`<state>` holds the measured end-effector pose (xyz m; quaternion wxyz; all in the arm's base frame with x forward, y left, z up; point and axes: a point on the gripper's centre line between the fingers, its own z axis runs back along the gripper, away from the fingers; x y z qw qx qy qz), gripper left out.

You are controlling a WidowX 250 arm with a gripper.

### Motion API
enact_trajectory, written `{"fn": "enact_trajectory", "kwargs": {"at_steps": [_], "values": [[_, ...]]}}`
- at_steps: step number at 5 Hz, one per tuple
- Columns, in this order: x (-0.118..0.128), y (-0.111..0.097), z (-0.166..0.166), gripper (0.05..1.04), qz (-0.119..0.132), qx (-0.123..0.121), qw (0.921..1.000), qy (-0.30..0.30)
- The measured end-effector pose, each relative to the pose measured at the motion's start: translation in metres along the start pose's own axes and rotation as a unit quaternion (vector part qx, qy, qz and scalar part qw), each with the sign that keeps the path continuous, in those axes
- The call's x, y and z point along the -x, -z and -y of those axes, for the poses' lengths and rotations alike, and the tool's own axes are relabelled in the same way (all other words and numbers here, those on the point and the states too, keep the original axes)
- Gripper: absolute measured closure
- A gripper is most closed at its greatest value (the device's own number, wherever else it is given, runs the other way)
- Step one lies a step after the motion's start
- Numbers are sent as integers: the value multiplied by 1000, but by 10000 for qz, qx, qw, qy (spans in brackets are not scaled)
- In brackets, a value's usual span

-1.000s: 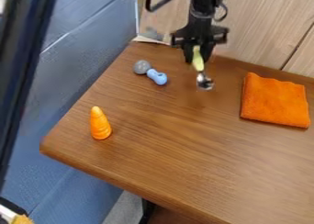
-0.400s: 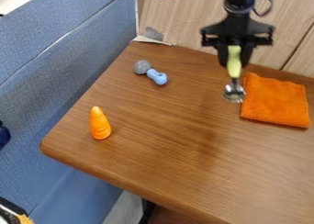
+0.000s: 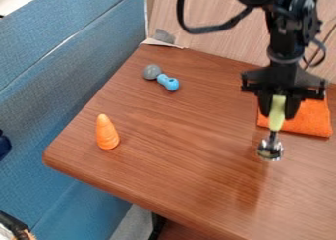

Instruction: Move the light green handle of a spoon to the right side of the table near the table edge

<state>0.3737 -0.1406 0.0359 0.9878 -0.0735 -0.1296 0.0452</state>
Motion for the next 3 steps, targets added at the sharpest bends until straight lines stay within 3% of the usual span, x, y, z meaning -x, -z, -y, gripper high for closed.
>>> {"fn": "enact_trajectory", "kwargs": {"at_steps": [2, 3], "values": [[33, 23, 23, 690, -118, 112, 9940, 1084], [44, 42, 21, 691, -387, 129, 9911, 1269]]}}
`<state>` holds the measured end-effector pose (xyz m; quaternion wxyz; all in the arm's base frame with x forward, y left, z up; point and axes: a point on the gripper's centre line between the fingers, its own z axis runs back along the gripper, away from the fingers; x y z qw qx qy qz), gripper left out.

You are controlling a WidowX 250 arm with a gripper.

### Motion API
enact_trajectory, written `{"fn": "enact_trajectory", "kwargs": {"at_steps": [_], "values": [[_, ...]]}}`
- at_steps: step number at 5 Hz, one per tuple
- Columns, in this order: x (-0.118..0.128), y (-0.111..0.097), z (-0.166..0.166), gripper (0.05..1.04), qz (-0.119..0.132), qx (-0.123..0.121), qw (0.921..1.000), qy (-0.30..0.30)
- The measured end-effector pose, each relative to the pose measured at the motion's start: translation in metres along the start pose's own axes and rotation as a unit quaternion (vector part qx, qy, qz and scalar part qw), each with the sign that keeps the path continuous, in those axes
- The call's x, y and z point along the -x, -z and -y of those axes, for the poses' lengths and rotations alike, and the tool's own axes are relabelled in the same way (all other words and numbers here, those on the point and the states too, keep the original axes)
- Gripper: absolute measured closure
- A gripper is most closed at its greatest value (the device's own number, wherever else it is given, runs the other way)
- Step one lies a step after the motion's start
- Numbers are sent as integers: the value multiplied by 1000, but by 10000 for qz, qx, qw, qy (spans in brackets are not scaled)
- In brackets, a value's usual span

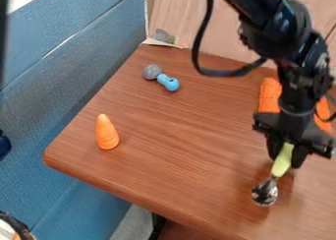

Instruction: Move the light green handle of a spoon to the right side of the table near the table edge

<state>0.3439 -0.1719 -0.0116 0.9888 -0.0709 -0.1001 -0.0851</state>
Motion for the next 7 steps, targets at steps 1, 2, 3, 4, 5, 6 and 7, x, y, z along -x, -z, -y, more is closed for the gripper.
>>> {"fn": "enact_trajectory", "kwargs": {"at_steps": [1, 2, 3, 4, 5, 6, 7], "values": [[-4, 8, -1, 691, -116, -91, 9999, 47], [-8, 11, 0, 639, -165, -127, 9997, 109], [-10, 11, -4, 341, -66, -338, 9992, -196], [-8, 9, -5, 96, -230, -398, 9989, -22], [-9, 6, -4, 78, -214, -376, 9991, 37], [-19, -17, -2, 84, 0, -297, 9995, 124], [-26, -40, -4, 84, 236, -244, 9994, 37]]}}
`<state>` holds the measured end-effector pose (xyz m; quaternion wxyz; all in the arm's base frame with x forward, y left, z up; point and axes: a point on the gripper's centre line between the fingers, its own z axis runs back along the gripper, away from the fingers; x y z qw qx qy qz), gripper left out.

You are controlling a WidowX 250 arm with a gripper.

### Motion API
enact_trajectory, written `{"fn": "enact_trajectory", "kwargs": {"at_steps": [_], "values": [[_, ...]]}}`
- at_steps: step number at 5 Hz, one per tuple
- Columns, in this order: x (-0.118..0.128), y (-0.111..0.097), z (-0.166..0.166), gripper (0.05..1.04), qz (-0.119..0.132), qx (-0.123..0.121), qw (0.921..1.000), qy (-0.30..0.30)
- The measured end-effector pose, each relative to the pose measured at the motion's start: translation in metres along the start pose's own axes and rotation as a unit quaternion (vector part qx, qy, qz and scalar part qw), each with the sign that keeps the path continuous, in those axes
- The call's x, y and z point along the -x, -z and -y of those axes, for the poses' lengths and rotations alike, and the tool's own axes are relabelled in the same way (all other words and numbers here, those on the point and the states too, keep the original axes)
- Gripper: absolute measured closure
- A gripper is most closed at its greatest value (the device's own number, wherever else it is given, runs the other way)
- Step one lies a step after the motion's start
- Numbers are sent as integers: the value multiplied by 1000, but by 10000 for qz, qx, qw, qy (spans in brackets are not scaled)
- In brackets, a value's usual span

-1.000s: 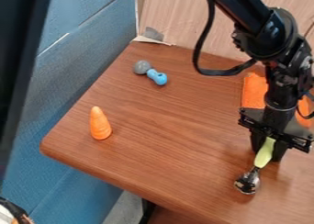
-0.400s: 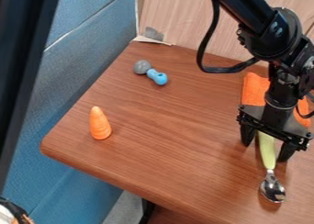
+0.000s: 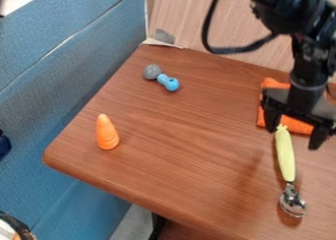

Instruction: Move the light green handle of a spoon to the right side of the table near the table edge

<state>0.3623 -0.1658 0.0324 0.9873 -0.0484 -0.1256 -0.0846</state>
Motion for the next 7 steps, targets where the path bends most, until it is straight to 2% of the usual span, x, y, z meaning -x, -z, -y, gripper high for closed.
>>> {"fn": "enact_trajectory", "kwargs": {"at_steps": [1, 7], "values": [[-5, -26, -6, 84, 345, -15, 9994, -46], [-6, -28, -7, 84, 384, -13, 9992, -60]]}}
